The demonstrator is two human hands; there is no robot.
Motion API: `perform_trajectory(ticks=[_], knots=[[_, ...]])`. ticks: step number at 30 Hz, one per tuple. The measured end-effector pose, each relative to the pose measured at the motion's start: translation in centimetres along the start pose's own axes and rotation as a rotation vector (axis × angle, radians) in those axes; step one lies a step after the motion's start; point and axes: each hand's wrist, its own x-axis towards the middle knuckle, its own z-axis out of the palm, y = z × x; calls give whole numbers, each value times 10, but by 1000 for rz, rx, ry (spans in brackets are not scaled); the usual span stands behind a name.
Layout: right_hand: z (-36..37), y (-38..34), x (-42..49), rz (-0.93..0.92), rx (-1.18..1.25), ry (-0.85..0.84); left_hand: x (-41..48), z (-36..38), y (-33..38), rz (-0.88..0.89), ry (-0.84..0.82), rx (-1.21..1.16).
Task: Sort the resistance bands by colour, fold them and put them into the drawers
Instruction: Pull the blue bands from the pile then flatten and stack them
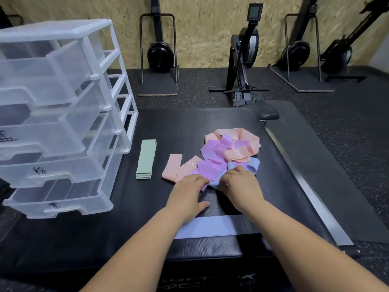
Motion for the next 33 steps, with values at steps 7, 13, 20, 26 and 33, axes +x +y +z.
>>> perform_trajectory(ticks=[7,13,20,26,33], knots=[[-43,22,22,223,286,106,7,-22,3,-41,41,-79],[-94,27,40,254,501,205,15,-55,23,-111,172,-198],[-121,2,32,252,717,187,15,-89,47,-92,303,-374],[-131,-28,16,152,855,149,5,-95,60,-67,293,-461],[-117,-44,3,106,984,-54,-7,-97,55,-293,374,-577]])
